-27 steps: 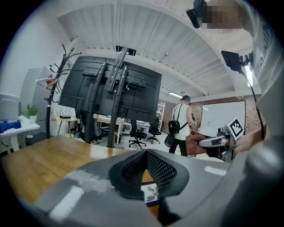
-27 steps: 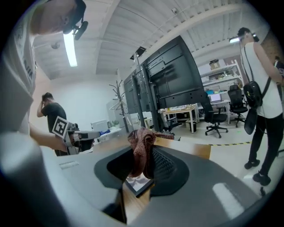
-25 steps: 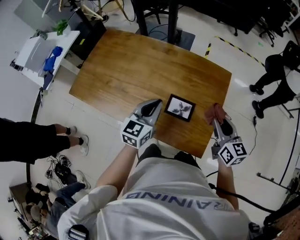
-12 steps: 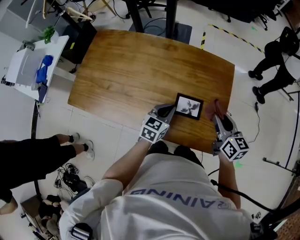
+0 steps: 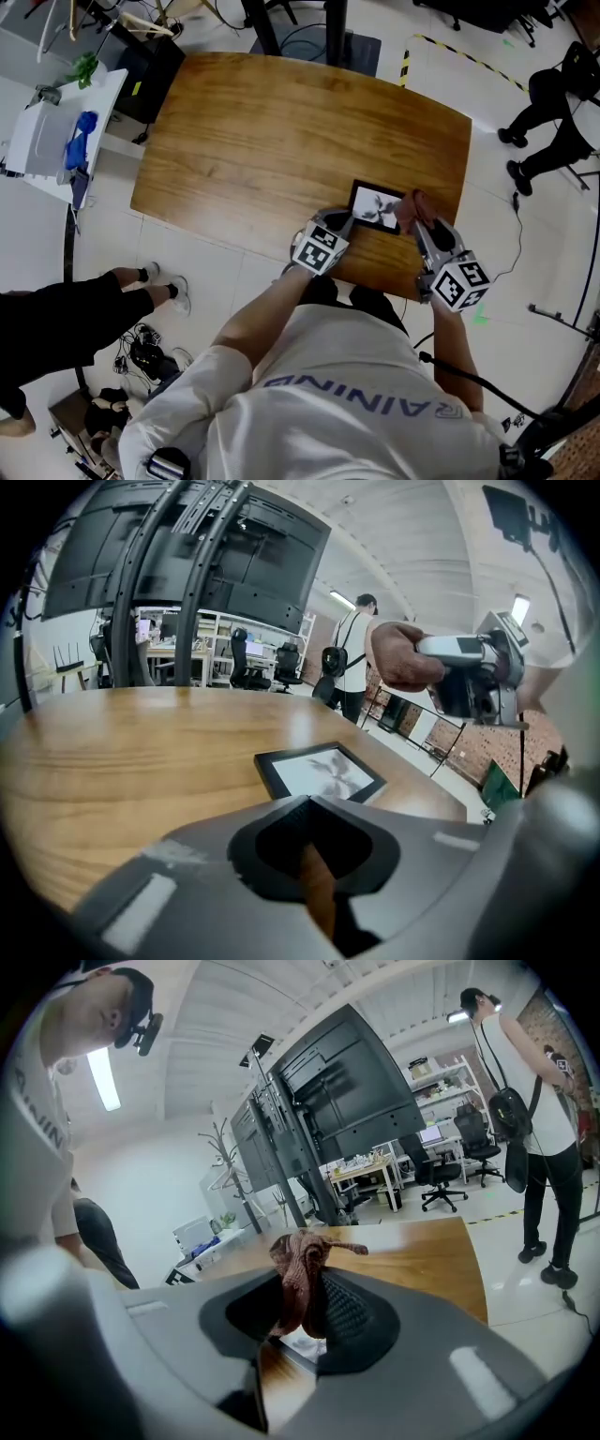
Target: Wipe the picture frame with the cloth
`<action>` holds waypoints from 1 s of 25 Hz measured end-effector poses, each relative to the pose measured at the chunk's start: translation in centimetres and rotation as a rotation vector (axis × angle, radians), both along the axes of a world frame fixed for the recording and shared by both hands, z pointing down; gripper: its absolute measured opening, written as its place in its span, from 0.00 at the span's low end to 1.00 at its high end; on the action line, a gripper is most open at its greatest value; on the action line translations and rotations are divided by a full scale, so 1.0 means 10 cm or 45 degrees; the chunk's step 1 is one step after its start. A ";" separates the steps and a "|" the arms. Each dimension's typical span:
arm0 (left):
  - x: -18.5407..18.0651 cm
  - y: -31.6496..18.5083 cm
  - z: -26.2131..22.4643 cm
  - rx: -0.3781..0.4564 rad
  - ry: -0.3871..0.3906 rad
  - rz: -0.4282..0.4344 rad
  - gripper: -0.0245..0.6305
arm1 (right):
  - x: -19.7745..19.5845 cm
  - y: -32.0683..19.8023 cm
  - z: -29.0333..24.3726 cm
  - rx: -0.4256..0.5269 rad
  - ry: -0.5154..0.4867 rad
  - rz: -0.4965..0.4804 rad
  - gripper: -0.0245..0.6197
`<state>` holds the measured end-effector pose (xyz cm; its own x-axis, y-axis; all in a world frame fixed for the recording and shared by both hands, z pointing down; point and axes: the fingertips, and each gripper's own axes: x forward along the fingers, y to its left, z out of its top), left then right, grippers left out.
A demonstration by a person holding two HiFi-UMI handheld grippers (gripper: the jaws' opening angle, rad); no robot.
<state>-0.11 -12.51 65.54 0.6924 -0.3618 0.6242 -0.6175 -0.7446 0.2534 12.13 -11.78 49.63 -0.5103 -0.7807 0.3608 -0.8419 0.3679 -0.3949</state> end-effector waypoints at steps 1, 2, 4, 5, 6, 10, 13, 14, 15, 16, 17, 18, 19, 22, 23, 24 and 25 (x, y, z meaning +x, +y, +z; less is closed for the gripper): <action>0.01 0.01 0.03 -0.012 -0.011 0.005 0.04 | -0.02 -0.01 0.03 -0.009 0.001 -0.009 0.20; 0.01 0.02 0.06 -0.027 -0.022 0.005 0.04 | -0.04 -0.02 0.06 -0.020 0.003 -0.019 0.20; 0.01 0.03 0.10 -0.056 -0.030 -0.006 0.04 | -0.07 -0.07 0.15 -0.047 -0.002 -0.035 0.20; 0.01 0.03 0.11 -0.065 -0.027 -0.010 0.04 | -0.09 -0.10 0.20 -0.066 -0.013 -0.043 0.20; 0.01 0.03 0.11 -0.070 -0.026 -0.008 0.04 | -0.11 -0.13 0.27 -0.089 -0.029 -0.052 0.20; 0.03 0.03 0.11 -0.094 -0.023 0.013 0.04 | -0.32 -0.27 0.61 -0.255 -0.120 -0.123 0.20; 0.03 0.03 0.11 -0.107 -0.032 0.008 0.04 | -0.53 -0.42 0.90 -0.385 -0.159 -0.171 0.20; 0.04 0.03 0.12 -0.114 -0.033 0.001 0.04 | -0.60 -0.47 0.98 -0.418 -0.161 -0.182 0.20; 0.04 0.03 0.11 -0.123 -0.033 -0.006 0.04 | -0.67 -0.51 1.06 -0.448 -0.159 -0.192 0.20; 0.04 0.03 0.11 -0.131 -0.034 -0.010 0.04 | -0.72 -0.54 1.13 -0.477 -0.157 -0.200 0.20; 0.05 0.03 0.11 -0.135 -0.039 -0.010 0.04 | -0.77 -0.57 1.21 -0.509 -0.157 -0.202 0.20; 0.05 0.03 0.11 -0.137 -0.047 -0.008 0.04 | -0.81 -0.59 1.28 -0.541 -0.163 -0.199 0.20; 0.05 0.02 0.11 -0.136 -0.056 -0.007 0.04 | -0.85 -0.60 1.34 -0.570 -0.174 -0.192 0.20; 0.06 0.02 0.12 -0.141 -0.066 -0.017 0.04 | -0.87 -0.62 1.44 -0.623 -0.201 -0.163 0.20; 0.05 0.02 0.12 -0.144 -0.060 -0.024 0.04 | -0.86 -0.63 1.45 -0.635 -0.203 -0.156 0.20; 0.05 0.02 0.12 -0.147 -0.055 -0.031 0.04 | -0.85 -0.63 1.47 -0.646 -0.203 -0.150 0.20; 0.05 0.02 0.12 -0.148 -0.053 -0.034 0.04 | -0.83 -0.64 1.49 -0.656 -0.201 -0.145 0.20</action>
